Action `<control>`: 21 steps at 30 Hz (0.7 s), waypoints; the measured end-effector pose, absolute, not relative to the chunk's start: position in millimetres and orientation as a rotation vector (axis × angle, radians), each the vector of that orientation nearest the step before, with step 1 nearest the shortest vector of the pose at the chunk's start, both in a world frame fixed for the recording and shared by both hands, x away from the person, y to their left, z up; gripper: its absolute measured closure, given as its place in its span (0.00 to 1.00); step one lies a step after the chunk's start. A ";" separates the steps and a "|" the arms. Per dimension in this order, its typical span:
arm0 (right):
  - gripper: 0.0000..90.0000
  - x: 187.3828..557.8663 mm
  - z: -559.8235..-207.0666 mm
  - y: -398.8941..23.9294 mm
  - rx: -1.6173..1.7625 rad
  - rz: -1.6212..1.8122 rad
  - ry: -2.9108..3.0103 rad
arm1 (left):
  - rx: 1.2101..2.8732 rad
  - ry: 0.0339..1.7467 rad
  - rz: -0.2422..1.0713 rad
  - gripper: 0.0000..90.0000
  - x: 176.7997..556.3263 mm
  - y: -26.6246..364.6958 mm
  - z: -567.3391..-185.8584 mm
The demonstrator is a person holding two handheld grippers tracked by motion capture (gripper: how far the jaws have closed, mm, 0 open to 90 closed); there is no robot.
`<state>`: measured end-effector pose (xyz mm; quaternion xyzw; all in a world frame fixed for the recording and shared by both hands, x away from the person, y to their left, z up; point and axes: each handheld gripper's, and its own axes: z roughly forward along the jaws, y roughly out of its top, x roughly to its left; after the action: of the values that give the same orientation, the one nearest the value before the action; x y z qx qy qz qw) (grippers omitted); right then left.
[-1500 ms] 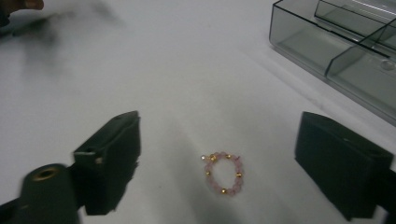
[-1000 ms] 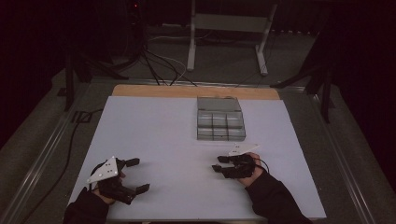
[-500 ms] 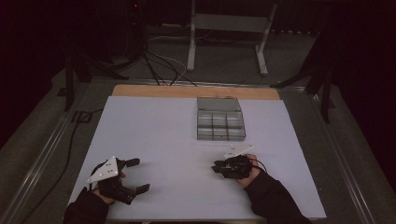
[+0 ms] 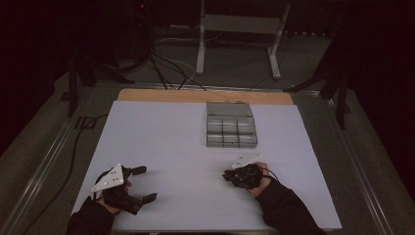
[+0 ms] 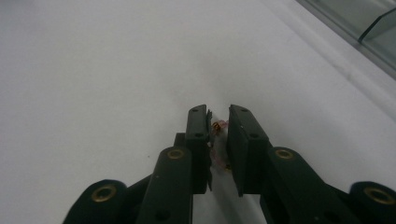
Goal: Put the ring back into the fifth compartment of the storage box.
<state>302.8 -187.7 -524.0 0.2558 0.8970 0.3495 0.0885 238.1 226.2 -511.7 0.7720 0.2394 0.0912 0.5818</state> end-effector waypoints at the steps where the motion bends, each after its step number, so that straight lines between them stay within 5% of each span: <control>1: 0.88 301.9 -523.6 -186.5 0.753 1.026 2.665 | 1.807 0.558 0.215 0.01 238.1 226.2 -511.8; 21: 0.97 301.3 -521.2 -180.2 0.769 0.967 2.684 | 1.814 0.555 0.210 0.01 238.3 224.4 -512.2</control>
<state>301.3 -180.2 -521.2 0.2591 0.9044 0.3260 0.0934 238.3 224.4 -512.2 0.7754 0.2375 0.0898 0.5782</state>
